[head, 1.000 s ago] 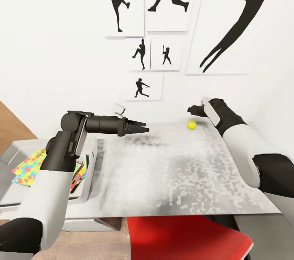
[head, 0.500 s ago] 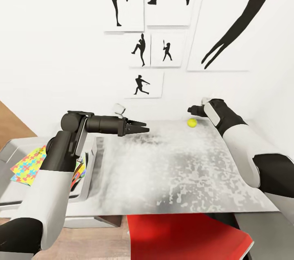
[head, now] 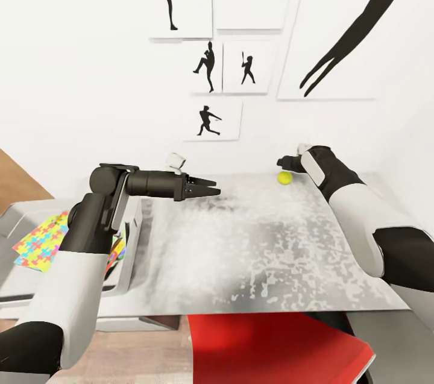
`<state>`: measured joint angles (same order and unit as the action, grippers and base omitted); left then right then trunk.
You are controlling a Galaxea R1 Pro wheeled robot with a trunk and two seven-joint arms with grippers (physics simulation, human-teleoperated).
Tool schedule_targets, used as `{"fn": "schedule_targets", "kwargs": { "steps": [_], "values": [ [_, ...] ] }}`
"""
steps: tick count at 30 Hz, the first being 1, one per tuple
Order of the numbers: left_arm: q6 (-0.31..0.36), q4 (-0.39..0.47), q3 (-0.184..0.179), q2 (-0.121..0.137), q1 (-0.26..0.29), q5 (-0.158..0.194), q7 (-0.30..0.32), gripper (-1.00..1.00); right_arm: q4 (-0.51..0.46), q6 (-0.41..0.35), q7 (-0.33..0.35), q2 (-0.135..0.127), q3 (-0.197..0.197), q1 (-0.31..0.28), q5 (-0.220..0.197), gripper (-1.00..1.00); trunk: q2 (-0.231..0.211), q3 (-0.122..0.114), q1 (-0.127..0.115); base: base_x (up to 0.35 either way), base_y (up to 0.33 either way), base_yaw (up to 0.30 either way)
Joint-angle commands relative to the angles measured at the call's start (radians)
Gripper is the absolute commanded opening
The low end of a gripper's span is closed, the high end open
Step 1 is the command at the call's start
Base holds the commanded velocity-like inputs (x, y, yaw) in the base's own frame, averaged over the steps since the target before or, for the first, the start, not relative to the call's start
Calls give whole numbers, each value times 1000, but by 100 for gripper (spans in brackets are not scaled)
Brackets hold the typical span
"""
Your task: Put all the toys in the child's room - the three board games (two on the bed and one on the table), the two jigsaw puzzles on the table, and the tennis ball on the table - inside the toy box on the table in the child's room.
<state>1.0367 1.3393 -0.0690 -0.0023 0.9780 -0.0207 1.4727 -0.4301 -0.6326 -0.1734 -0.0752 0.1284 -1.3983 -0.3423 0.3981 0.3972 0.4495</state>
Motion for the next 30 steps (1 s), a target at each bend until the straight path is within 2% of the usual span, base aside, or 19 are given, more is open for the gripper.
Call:
{"fn": "schedule_targets", "kwargs": {
  "steps": [1, 21, 30],
  "values": [
    [11, 0, 0, -1, 1, -3, 5, 100, -1, -4, -8, -1, 8, -1, -11, 100, 2, 3, 0, 0, 0, 0],
    [11, 0, -4, -17, 2, -10, 5, 100, -2, -4, -8, -3, 9, -1, -8, 100, 2, 34, 0, 0, 0, 0],
    [11, 1, -9, -18, 2, -13, 5, 100, -2, -5, -8, -2, 7, -2, 56, 100, 2, 48, 0, 0, 0, 0]
  ]
}}
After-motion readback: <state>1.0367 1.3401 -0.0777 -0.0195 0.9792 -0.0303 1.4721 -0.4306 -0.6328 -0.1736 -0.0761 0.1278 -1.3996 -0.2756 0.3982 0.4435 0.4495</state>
